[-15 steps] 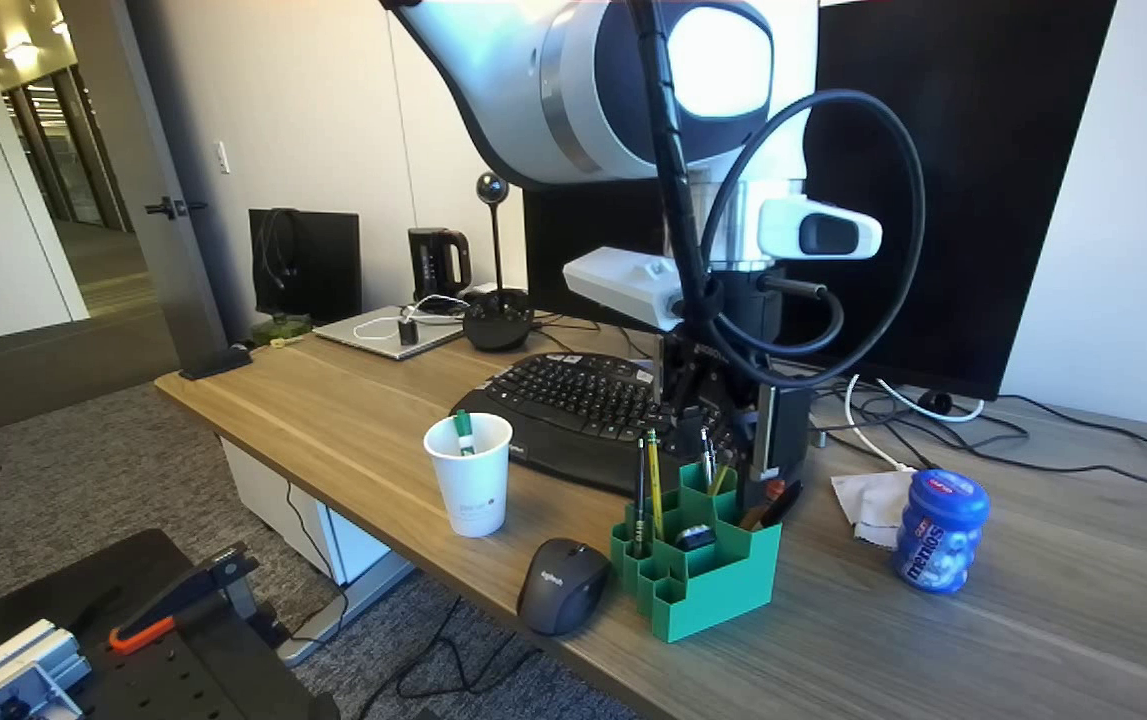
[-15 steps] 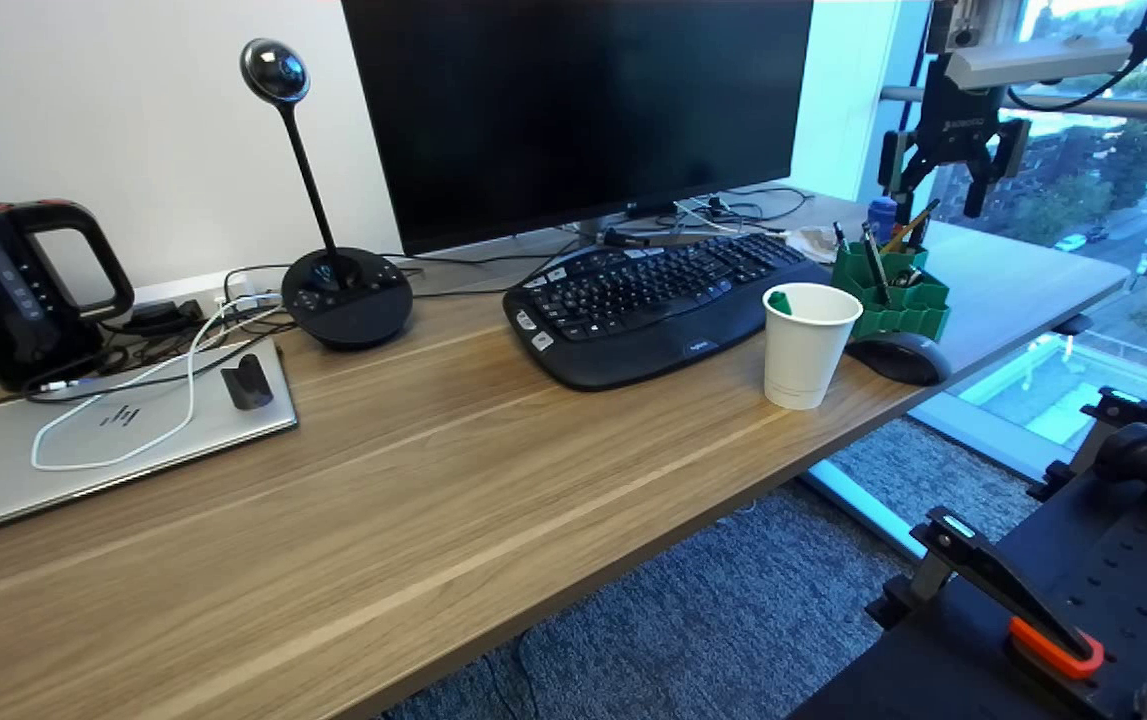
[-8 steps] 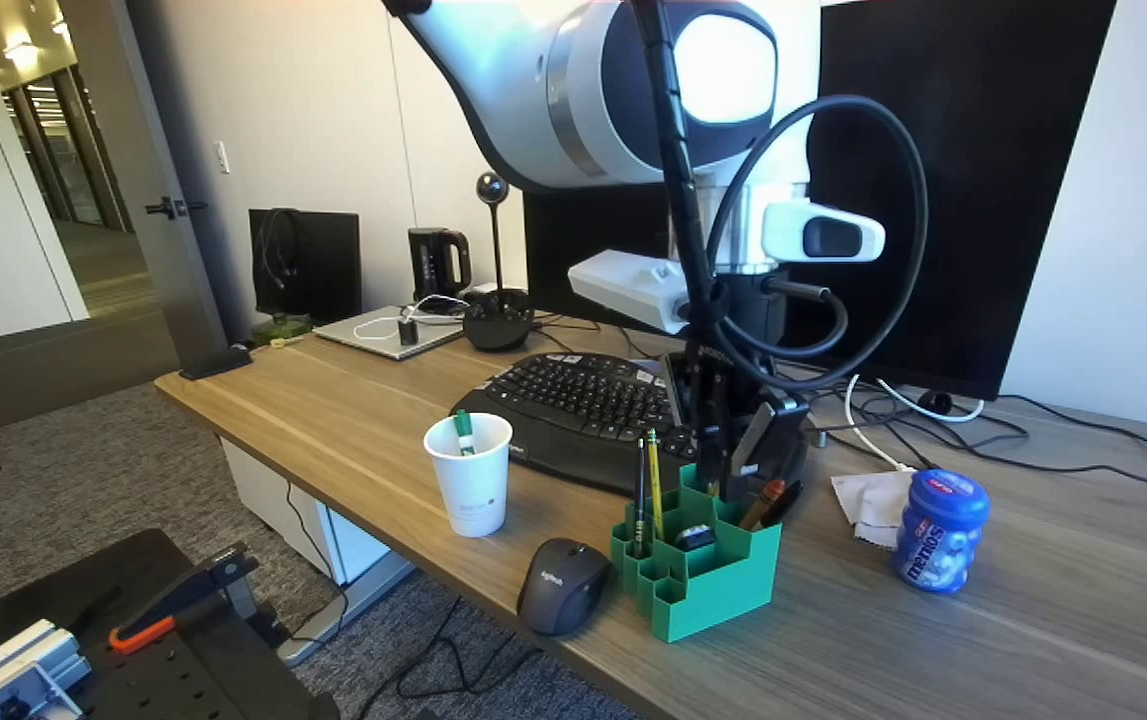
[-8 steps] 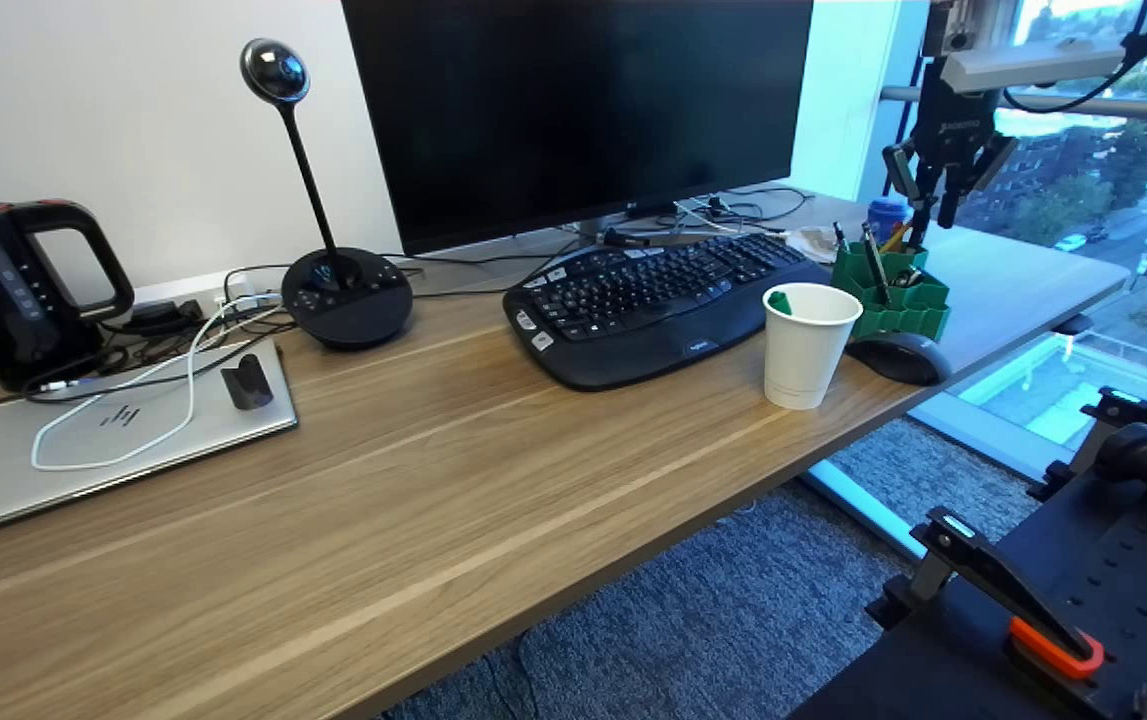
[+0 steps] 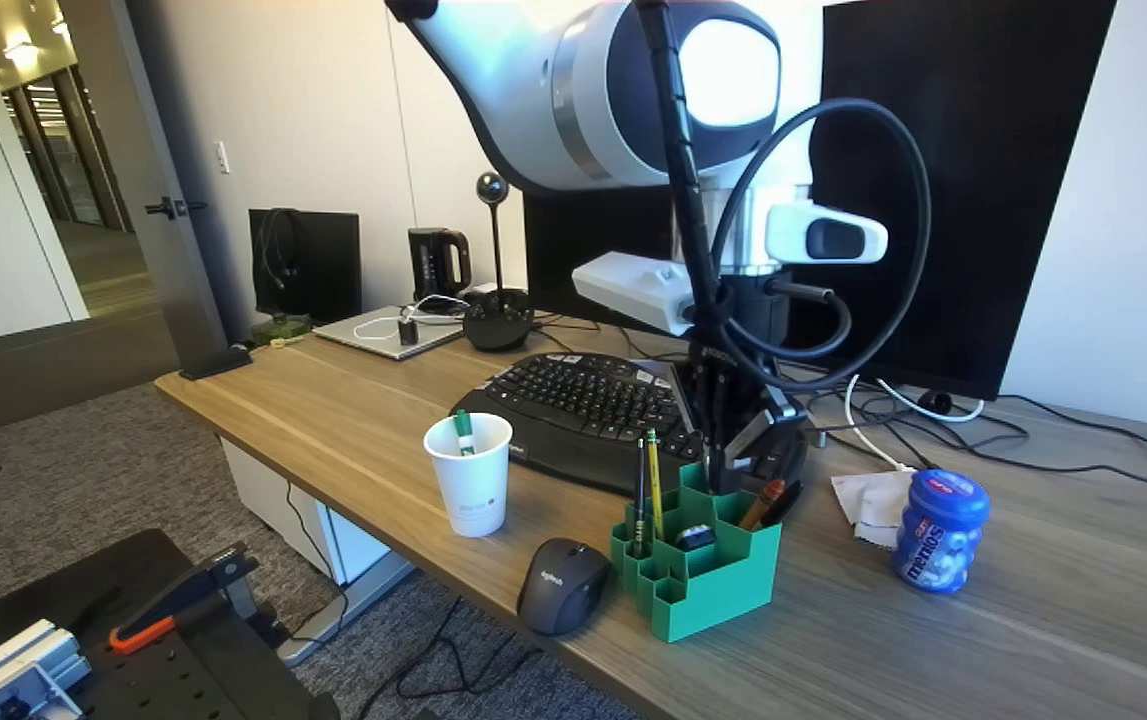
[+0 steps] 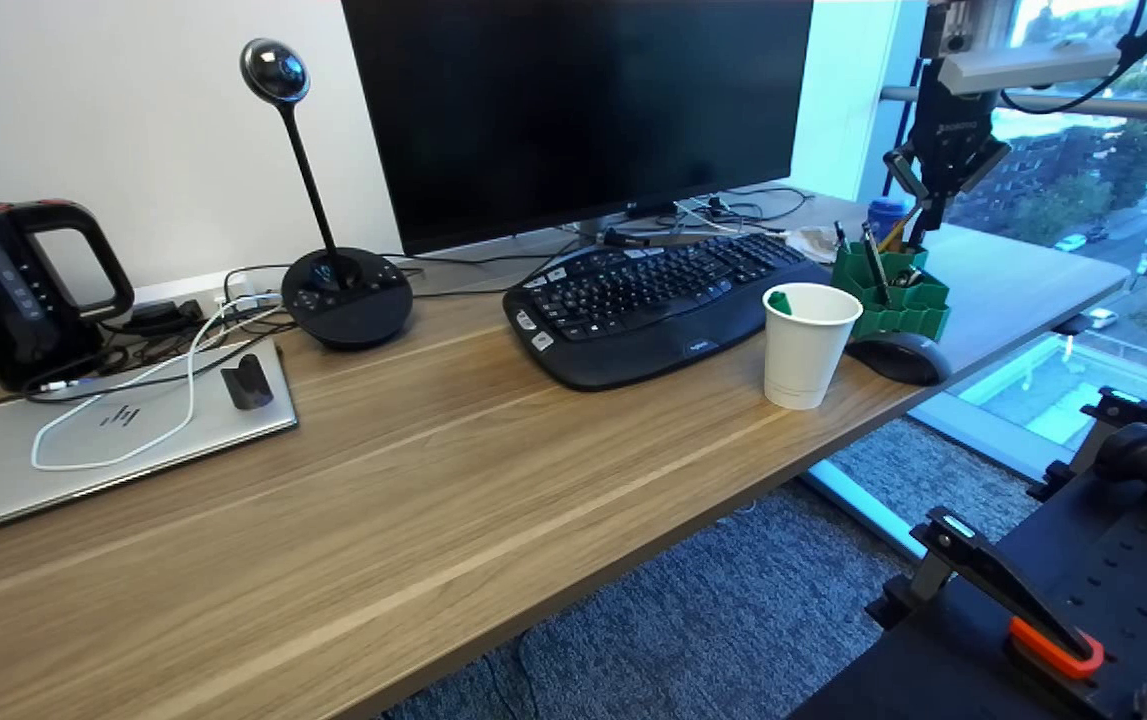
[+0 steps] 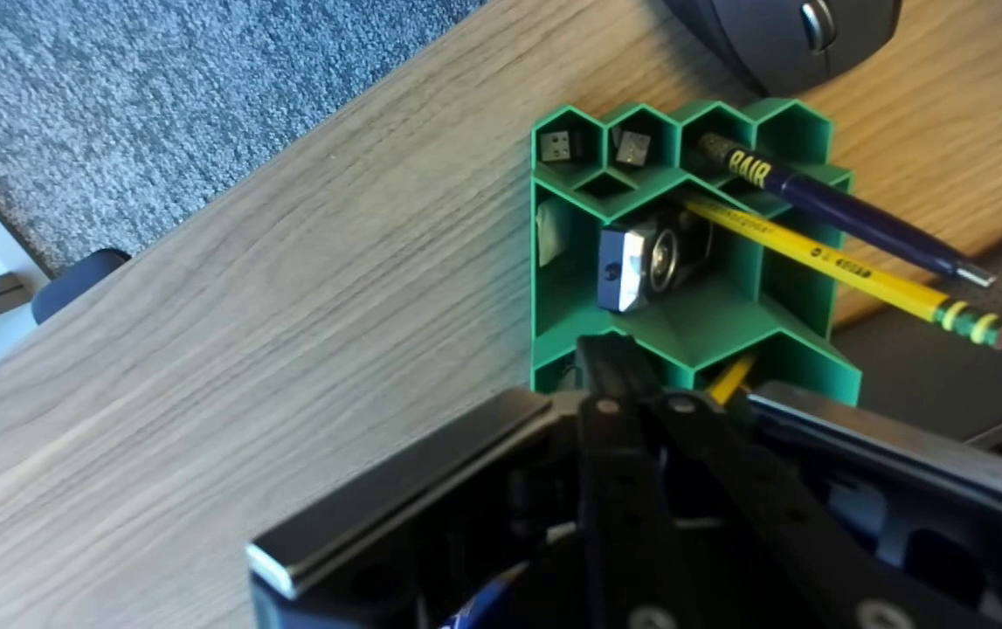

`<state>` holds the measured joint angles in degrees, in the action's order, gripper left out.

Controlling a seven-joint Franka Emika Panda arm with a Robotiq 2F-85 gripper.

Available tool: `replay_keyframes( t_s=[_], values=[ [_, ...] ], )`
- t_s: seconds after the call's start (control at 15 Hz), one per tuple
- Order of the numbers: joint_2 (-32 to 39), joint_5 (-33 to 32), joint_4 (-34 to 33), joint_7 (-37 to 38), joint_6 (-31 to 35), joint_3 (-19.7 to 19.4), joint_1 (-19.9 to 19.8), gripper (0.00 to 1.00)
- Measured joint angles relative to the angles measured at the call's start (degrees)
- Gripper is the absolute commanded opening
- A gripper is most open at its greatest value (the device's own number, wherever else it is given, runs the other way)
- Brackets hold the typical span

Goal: Put one pencil in the white cup

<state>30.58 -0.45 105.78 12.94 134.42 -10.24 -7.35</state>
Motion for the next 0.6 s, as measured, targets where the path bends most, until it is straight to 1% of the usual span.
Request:
replay_keyframes(
  t_s=[0.33, 0.4, 0.47, 0.53, 0.6],
  values=[
    [0.0, 0.0, -0.3, 0.0, 0.0, 0.0, 0.0, 0.00],
    [0.0, 0.0, -0.3, 0.0, 0.0, 0.0, 0.0, 0.12],
    [0.0, 0.0, -0.3, 0.0, 0.0, 0.0, 0.0, 0.29],
    [0.0, 0.0, -0.3, 0.0, 0.0, 0.0, 0.0, 0.34],
    [0.0, 0.0, -0.4, 0.0, 0.0, 0.0, 0.0, 0.42]
  ],
)
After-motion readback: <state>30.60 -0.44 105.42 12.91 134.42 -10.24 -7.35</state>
